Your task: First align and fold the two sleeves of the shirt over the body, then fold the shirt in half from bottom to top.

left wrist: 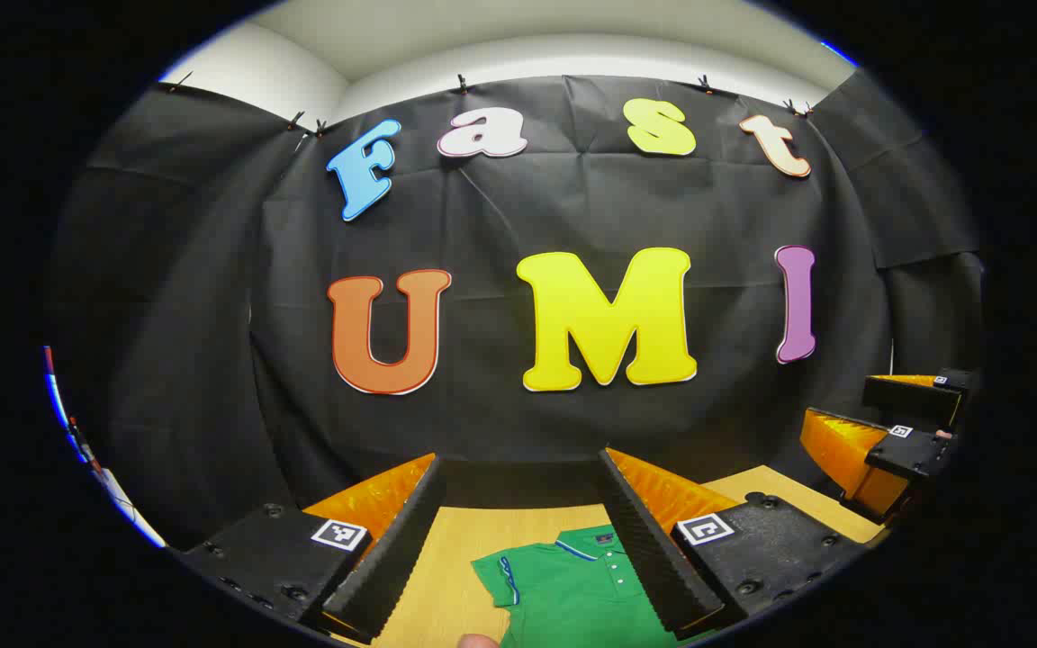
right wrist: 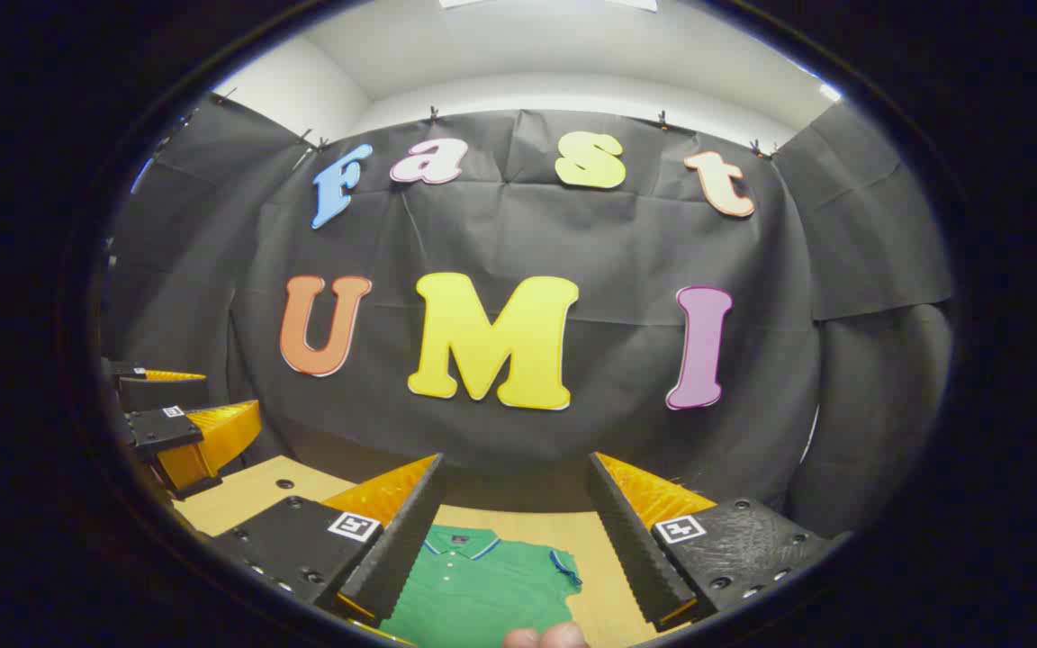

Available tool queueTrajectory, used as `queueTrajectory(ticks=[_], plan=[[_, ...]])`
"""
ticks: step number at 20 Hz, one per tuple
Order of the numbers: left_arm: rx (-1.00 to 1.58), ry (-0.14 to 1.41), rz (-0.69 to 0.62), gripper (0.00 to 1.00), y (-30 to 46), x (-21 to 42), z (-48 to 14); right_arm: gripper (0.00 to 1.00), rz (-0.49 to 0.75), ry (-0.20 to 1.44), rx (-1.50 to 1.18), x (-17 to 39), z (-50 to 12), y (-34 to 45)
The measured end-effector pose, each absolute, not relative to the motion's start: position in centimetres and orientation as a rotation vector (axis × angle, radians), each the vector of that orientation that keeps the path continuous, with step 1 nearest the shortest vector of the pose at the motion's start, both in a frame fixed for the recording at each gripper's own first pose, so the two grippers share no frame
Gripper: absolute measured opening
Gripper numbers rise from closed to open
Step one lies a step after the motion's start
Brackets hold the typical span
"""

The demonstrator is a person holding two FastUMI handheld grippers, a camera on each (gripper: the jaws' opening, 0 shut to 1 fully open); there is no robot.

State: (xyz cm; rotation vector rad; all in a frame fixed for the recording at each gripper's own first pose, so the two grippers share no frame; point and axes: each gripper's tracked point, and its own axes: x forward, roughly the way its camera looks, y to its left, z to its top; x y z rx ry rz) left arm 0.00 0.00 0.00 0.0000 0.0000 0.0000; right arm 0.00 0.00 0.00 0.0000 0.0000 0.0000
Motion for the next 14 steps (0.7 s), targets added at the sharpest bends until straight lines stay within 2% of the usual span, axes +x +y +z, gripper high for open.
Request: queueTrajectory(ticks=[14], plan=[[0.013, 0.002, 0.018, 1.00, -0.3, 1.8, -0.3, 0.96, -0.019, 0.023, -0.015, 2.1, -0.6, -1.6]])
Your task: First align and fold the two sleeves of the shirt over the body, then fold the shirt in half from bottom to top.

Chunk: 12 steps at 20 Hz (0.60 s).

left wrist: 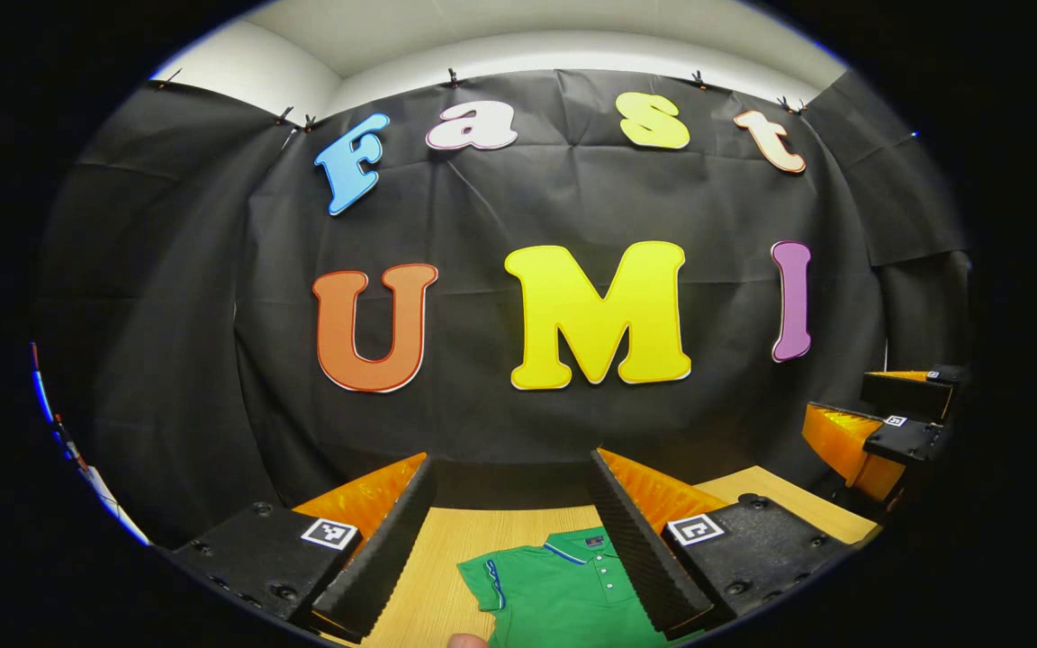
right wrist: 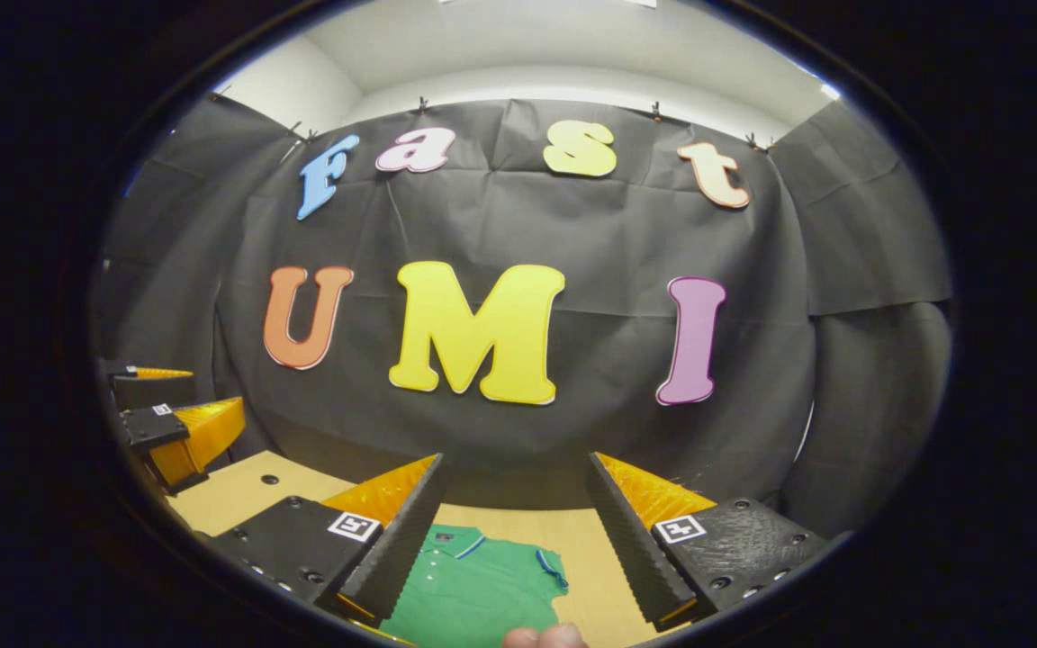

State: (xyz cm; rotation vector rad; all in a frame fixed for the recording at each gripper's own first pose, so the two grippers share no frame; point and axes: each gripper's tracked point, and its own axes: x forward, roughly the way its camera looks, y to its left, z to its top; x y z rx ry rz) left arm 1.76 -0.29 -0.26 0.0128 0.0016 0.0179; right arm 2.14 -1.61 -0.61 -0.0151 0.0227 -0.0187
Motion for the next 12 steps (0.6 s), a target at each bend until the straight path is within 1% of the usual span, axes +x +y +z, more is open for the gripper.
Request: queueTrajectory(ticks=[2, 7, 9, 10, 11, 12], plan=[[0.003, 0.000, 0.012, 1.00, -0.7, 2.0, -0.3, 0.95, -0.015, 0.035, -0.022, 2.4, -1.1, -1.7], [-0.013, 0.023, 0.008, 1.00, -1.0, 2.6, -1.1, 0.95, -0.009, 0.093, -0.028, 3.9, -3.2, -2.6], [-0.013, 0.029, 0.007, 1.00, -1.7, 3.2, -1.6, 0.97, 0.006, 0.139, -0.032, 5.0, -5.3, -3.0], [-0.013, 0.029, 0.009, 1.00, -1.8, 3.3, -1.6, 0.97, 0.011, 0.161, -0.038, 5.7, -6.3, -3.2], [-0.012, 0.033, 0.013, 1.00, -1.8, 3.5, -1.8, 0.95, 0.014, 0.185, -0.049, 6.3, -7.3, -3.6], [-0.010, 0.037, 0.018, 1.00, -1.8, 3.7, -2.1, 0.96, 0.020, 0.207, -0.057, 7.2, -8.7, -3.8]])
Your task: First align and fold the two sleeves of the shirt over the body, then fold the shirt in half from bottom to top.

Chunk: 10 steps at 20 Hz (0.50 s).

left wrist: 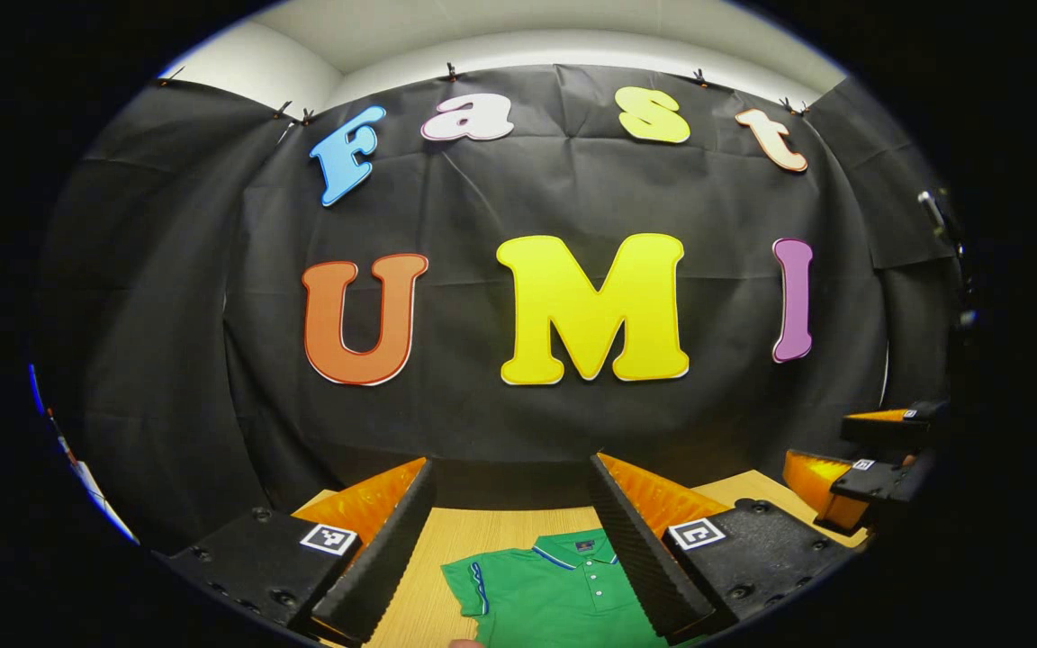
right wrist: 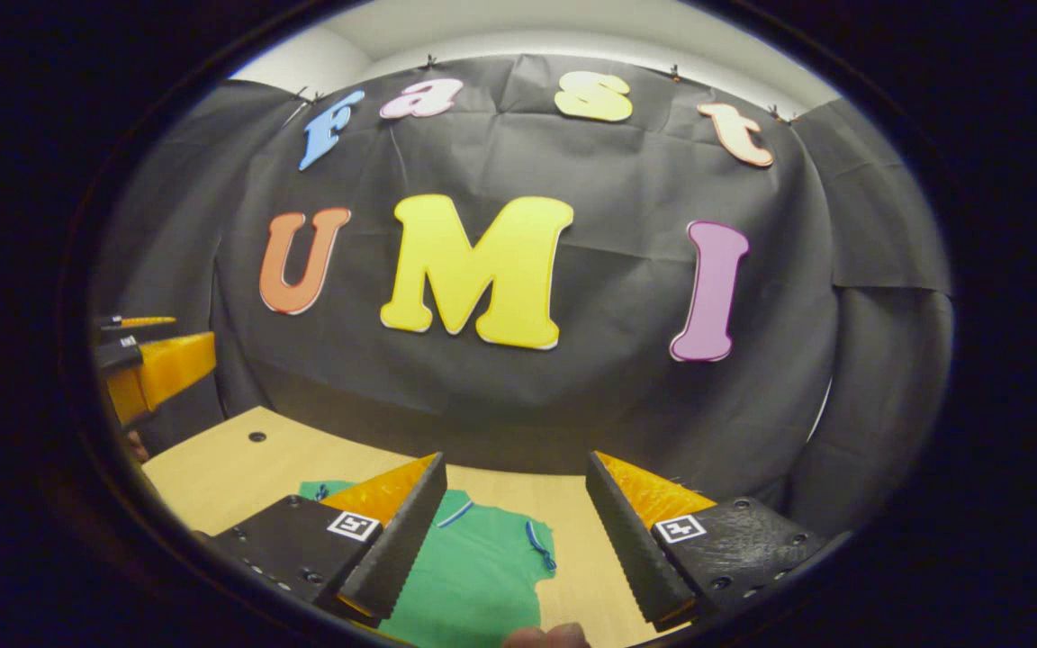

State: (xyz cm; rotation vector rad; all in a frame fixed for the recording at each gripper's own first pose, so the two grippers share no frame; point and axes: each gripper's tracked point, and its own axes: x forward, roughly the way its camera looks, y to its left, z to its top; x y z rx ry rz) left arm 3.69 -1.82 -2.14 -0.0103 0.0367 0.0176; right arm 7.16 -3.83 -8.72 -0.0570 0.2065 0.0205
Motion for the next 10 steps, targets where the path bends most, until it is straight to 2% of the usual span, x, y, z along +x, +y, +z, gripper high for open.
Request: queueTrajectory(ticks=[3, 5, 7, 10], plan=[[-0.015, 0.055, 0.036, 1.00, -1.9, 4.3, -3.0, 0.95, 0.058, 0.319, -0.081, 9.8, -14.0, -4.4], [-0.019, 0.072, 0.048, 1.00, -1.9, 4.9, -3.8, 0.98, 0.068, 0.402, -0.075, 11.7, -18.2, -5.3], [-0.011, 0.088, 0.064, 1.00, -1.7, 5.5, -4.3, 0.95, 0.060, 0.463, -0.085, 13.9, -22.0, -6.4], [0.010, 0.093, 0.090, 1.00, -1.2, 6.4, -4.6, 0.97, 0.056, 0.547, -0.082, 16.3, -26.9, -8.3]])
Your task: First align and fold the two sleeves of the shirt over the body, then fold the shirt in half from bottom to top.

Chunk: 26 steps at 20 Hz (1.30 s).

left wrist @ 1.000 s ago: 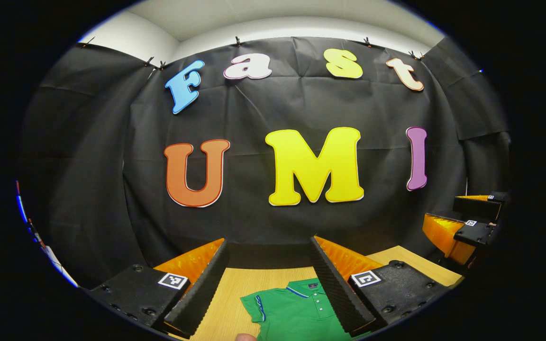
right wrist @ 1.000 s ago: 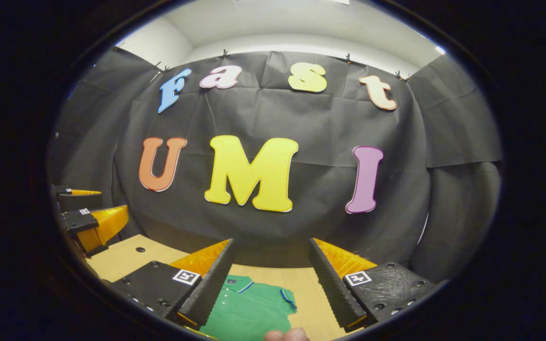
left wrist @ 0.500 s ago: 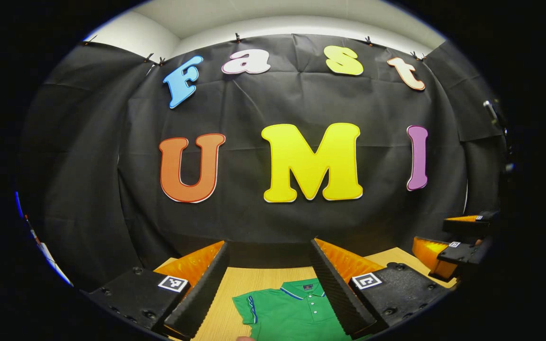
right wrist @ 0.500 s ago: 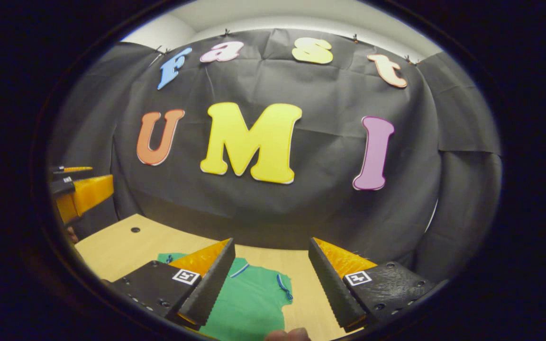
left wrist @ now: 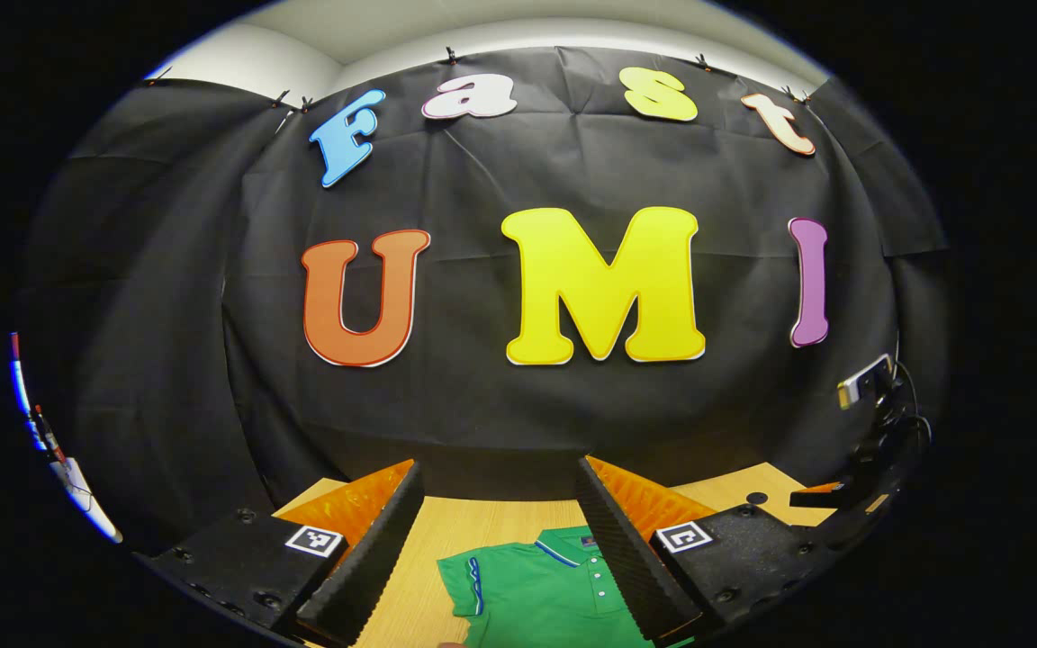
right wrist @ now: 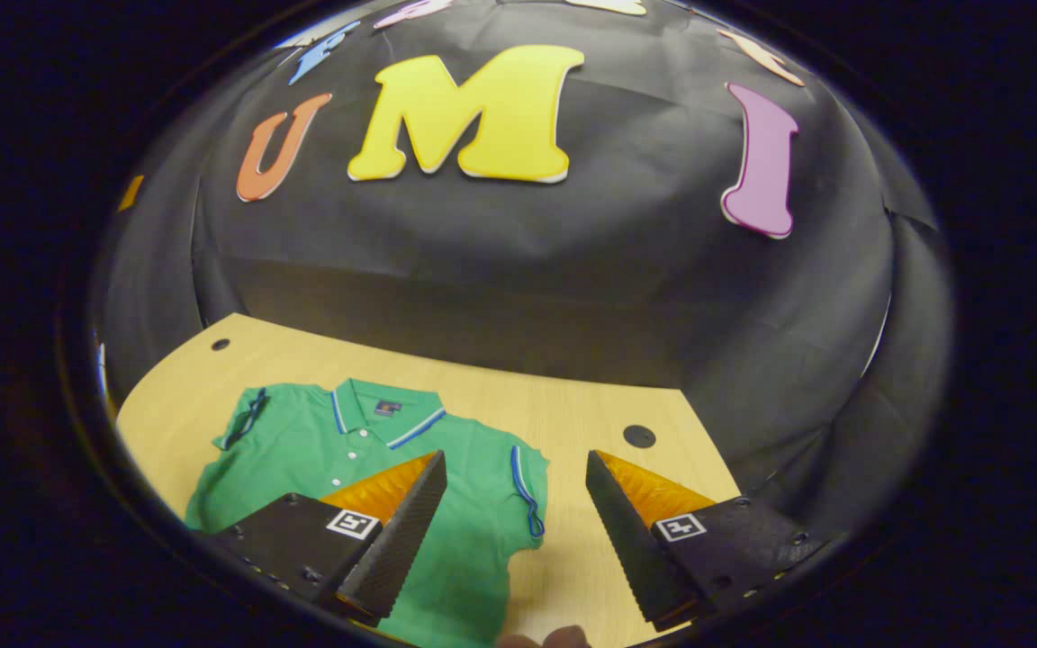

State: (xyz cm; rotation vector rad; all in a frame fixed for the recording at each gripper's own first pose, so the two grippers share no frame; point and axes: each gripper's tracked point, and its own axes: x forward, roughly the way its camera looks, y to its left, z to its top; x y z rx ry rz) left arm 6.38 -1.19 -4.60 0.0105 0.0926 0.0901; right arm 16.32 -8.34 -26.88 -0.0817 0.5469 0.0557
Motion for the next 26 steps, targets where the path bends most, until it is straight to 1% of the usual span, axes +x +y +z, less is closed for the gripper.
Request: queueTrajectory(ticks=[4, 5, 6, 7, 11, 13, 14, 15, 16, 17, 18, 19, 20, 22, 23, 26], plan=[[0.034, 0.107, 0.119, 1.00, -0.5, 6.8, -5.0, 0.95, 0.071, 0.653, -0.081, 19.2, -33.1, -9.6], [0.034, 0.116, 0.120, 1.00, -0.7, 6.9, -5.2, 0.98, 0.075, 0.684, -0.071, 19.5, -34.7, -9.7], [0.033, 0.122, 0.120, 1.00, -0.8, 6.9, -5.4, 0.98, 0.077, 0.716, -0.061, 19.8, -36.1, -9.9], [0.033, 0.128, 0.119, 1.00, -0.9, 7.0, -5.5, 0.96, 0.073, 0.744, -0.054, 20.0, -37.5, -10.3], [0.045, 0.145, 0.129, 1.00, -1.1, 7.6, -6.0, 0.95, 0.061, 0.805, -0.023, 20.8, -40.5, -11.4], [0.054, 0.156, 0.137, 1.00, -1.1, 7.7, -6.3, 0.87, 0.097, 0.855, -0.010, 20.4, -41.7, -11.3], [0.054, 0.157, 0.135, 1.00, -1.2, 7.9, -6.2, 0.74, 0.112, 0.851, 0.015, 20.5, -41.5, -11.1], [0.056, 0.156, 0.133, 1.00, -1.3, 8.0, -6.2, 0.69, 0.119, 0.858, 0.018, 20.8, -41.9, -11.1], [0.058, 0.155, 0.132, 1.00, -1.6, 8.0, -6.2, 0.60, 0.129, 0.855, 0.018, 20.9, -41.6, -11.3], [0.059, 0.156, 0.127, 1.00, -1.9, 8.0, -6.2, 0.54, 0.140, 0.864, 0.023, 20.8, -41.7, -10.9], [0.057, 0.158, 0.119, 1.00, -2.3, 7.9, -6.2, 0.36, 0.155, 0.870, 0.036, 20.6, -41.6, -10.5], [0.057, 0.159, 0.110, 1.00, -2.6, 8.0, -6.2, 0.21, 0.156, 0.870, 0.032, 20.7, -41.7, -10.5], [0.059, 0.158, 0.106, 1.00, -2.8, 7.9, -6.1, 0.04, 0.162, 0.874, 0.030, 20.9, -41.8, -10.4], [0.057, 0.153, 0.096, 1.00, -3.3, 7.9, -6.0, 0.03, 0.174, 0.882, 0.042, 20.7, -41.6, -10.2], [0.057, 0.156, 0.092, 1.00, -3.4, 8.0, -6.1, 0.00, 0.169, 0.877, 0.062, 20.6, -41.3, -10.3], [0.050, 0.156, 0.087, 1.00, -3.6, 7.8, -6.0, 0.00, 0.140, 0.847, 0.113, 20.5, -39.4, -10.9]])
